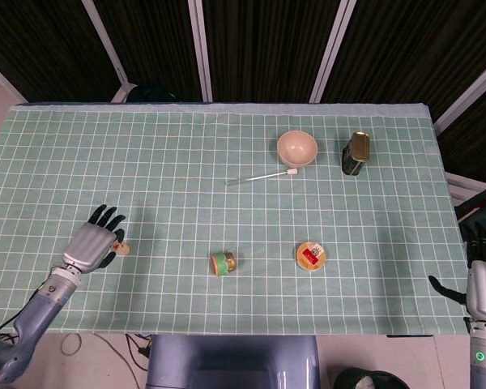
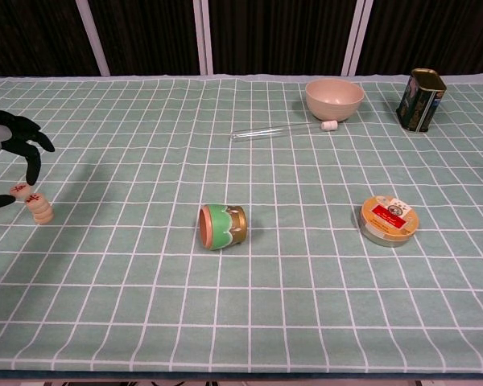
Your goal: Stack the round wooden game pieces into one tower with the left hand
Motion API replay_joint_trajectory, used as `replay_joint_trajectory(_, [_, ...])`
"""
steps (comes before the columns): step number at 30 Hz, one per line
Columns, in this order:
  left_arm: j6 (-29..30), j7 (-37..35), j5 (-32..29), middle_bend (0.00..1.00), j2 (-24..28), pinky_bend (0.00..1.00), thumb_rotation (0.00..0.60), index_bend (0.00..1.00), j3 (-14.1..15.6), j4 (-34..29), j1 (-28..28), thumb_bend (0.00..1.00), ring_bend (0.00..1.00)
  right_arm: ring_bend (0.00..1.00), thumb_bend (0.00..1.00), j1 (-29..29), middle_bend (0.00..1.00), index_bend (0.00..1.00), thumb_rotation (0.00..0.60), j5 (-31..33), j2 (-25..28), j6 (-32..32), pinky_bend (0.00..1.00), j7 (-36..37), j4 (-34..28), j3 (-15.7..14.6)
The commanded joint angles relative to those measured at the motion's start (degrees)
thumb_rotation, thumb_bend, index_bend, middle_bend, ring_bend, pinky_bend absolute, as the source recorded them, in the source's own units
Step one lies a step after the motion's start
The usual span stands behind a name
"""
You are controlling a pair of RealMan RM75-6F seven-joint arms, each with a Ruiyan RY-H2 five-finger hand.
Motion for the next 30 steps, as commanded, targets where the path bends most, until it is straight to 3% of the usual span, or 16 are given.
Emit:
replay_joint_trajectory(1, [0.18, 0.24, 0.1, 0.16, -0.25, 0.0, 0.6, 0.49, -0.03, 0.36, 0.06, 0.34, 0.0, 0.04, 0.23, 0.0, 0.01, 0.05, 0.6, 0.04, 0.0, -0.01, 0.0, -0.02, -0.02, 0.02])
replay_joint_trajectory(30, [-0.27, 3.49, -0.77, 0.15, -3.45, 0.0, 0.6, 0.47, -0.51, 3.03, -0.49, 0.34, 0.0, 0.04, 0.23, -0.01, 0.01, 0.05, 0.6, 0.07, 0.22, -0.14, 0.0, 0.15, -0.13, 0.03])
